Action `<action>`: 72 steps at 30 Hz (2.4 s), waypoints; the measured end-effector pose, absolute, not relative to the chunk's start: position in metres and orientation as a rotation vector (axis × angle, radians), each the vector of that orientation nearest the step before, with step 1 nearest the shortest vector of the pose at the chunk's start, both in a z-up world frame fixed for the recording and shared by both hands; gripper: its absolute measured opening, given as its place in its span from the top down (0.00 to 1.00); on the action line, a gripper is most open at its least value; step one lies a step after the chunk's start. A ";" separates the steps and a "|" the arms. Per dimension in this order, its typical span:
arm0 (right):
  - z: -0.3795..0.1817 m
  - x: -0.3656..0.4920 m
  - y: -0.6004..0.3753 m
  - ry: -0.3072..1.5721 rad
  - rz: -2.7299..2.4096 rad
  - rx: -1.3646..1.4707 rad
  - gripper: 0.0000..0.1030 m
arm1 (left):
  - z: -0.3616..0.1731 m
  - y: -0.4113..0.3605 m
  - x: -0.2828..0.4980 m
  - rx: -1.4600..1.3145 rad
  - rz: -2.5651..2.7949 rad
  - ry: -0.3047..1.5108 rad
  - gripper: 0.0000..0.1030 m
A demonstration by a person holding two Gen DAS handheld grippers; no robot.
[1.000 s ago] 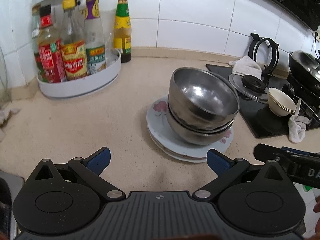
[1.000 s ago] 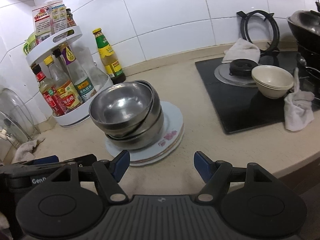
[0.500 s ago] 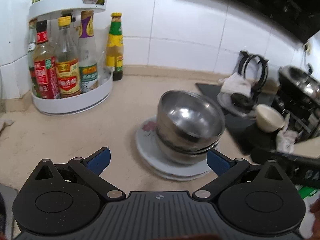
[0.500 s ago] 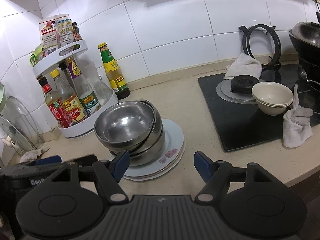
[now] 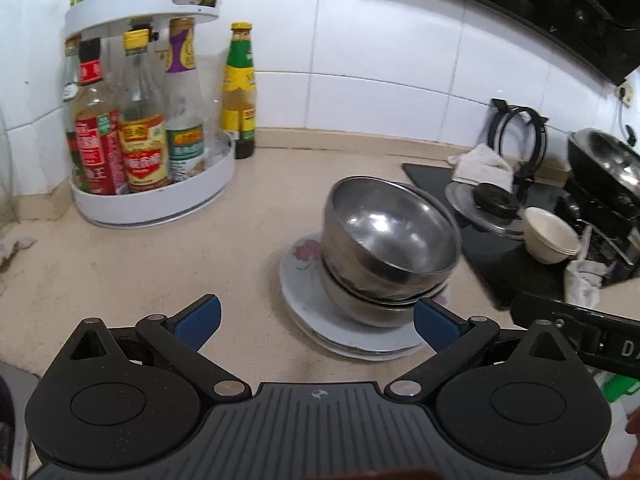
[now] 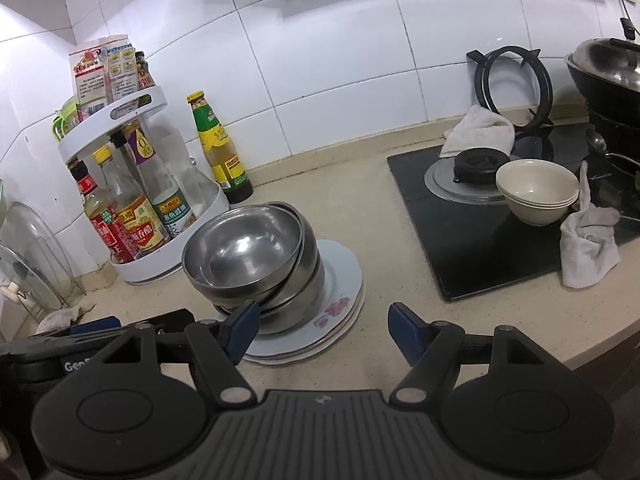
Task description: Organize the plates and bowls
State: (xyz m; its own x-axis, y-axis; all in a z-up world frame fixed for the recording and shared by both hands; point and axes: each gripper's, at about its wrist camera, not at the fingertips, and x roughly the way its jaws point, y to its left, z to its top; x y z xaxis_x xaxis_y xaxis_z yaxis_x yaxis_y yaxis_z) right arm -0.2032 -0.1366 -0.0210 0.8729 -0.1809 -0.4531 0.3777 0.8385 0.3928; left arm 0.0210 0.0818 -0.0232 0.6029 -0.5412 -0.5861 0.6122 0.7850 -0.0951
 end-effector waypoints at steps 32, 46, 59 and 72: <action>-0.024 -0.186 -0.124 0.444 -0.291 0.481 0.34 | -0.029 0.085 0.023 0.158 -0.653 0.657 0.00; -0.025 -0.182 -0.120 0.448 -0.293 0.483 0.34 | -0.030 0.087 0.027 0.156 -0.654 0.655 0.00; -0.023 -0.183 -0.120 0.442 -0.290 0.491 0.34 | -0.030 0.090 0.028 0.128 -0.677 0.658 0.00; -0.026 -0.183 -0.114 0.460 -0.290 0.473 0.34 | -0.033 0.086 0.028 0.154 -0.650 0.679 0.00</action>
